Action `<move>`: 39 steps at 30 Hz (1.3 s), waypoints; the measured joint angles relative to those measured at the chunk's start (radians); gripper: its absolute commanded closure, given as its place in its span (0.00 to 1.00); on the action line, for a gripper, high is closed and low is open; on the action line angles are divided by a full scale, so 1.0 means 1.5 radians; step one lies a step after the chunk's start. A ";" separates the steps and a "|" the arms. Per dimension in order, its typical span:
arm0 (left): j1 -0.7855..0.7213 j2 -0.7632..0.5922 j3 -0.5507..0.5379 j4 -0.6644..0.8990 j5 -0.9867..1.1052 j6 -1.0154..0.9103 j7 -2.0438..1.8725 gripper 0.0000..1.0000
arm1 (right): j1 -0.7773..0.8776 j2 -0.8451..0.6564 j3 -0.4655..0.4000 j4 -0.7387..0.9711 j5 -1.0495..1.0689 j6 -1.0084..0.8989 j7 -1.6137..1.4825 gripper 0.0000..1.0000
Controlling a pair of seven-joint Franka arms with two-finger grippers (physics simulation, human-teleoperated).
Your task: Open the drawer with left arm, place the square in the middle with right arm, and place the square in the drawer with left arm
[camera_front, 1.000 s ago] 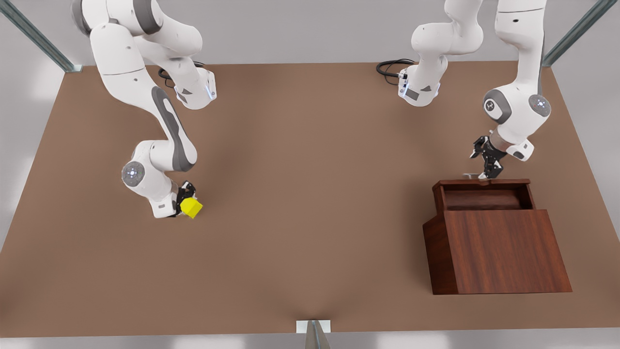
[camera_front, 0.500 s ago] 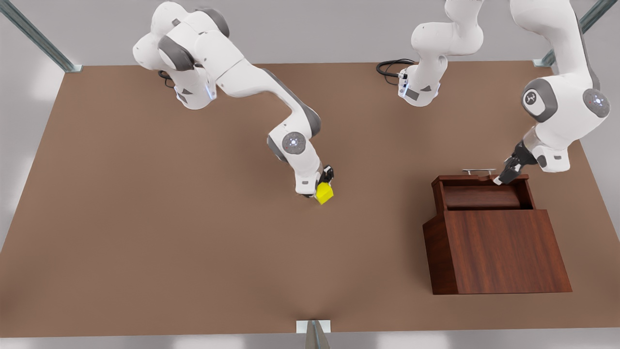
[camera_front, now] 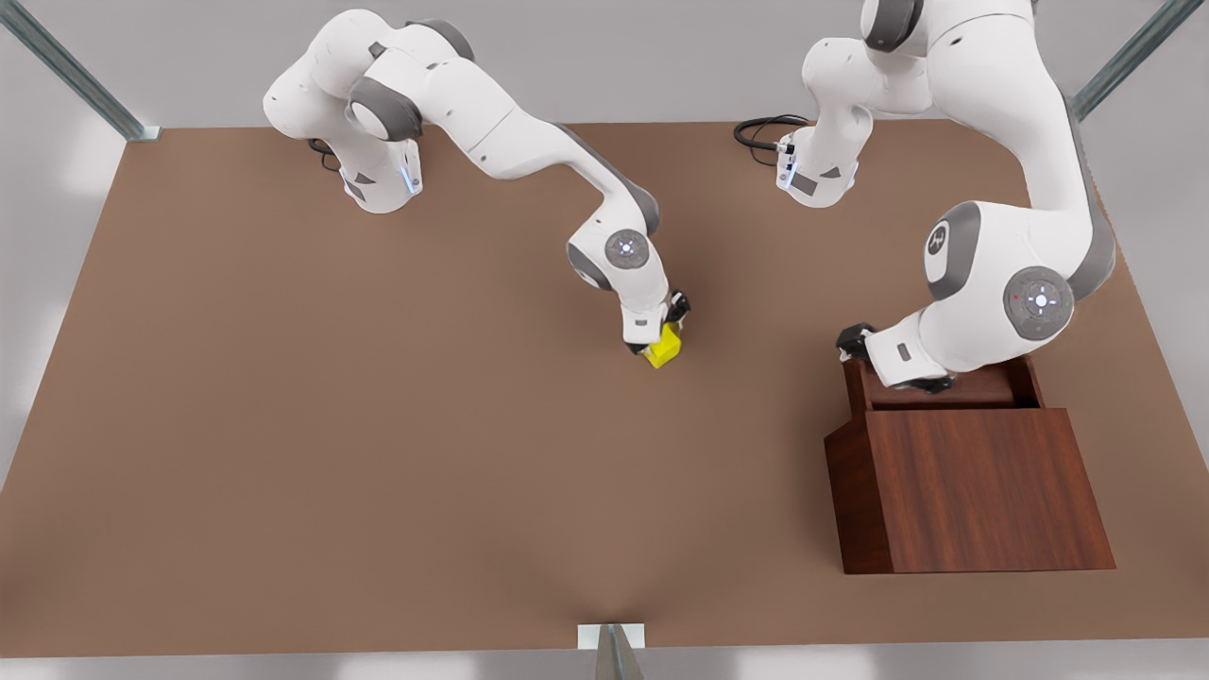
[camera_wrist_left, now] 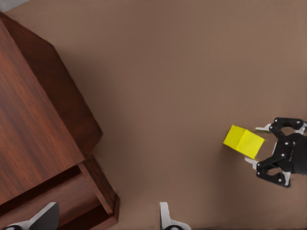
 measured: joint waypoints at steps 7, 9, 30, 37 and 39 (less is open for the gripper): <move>-0.002 0.039 -0.143 0.000 0.045 0.061 0.061 0.00 | -0.363 -0.417 -0.031 -0.103 -0.005 -0.372 -0.013 0.00; -0.083 0.058 -0.150 -0.004 0.051 0.118 0.023 0.00 | -0.507 -0.451 0.010 -0.064 -0.055 -0.487 -0.006 0.00; -0.261 0.016 -0.144 -0.455 0.145 0.571 -0.163 0.00 | -0.675 -0.453 0.061 0.043 -0.166 -0.661 -0.125 0.00; -0.261 0.054 -0.132 -0.454 0.174 0.600 -0.167 0.00 | -0.718 -0.432 0.061 0.076 -0.157 -0.625 -0.129 0.00; -0.262 0.067 -0.132 -0.454 0.176 0.612 -0.169 0.00 | -0.709 -0.433 0.063 0.077 -0.164 -0.623 -0.124 0.00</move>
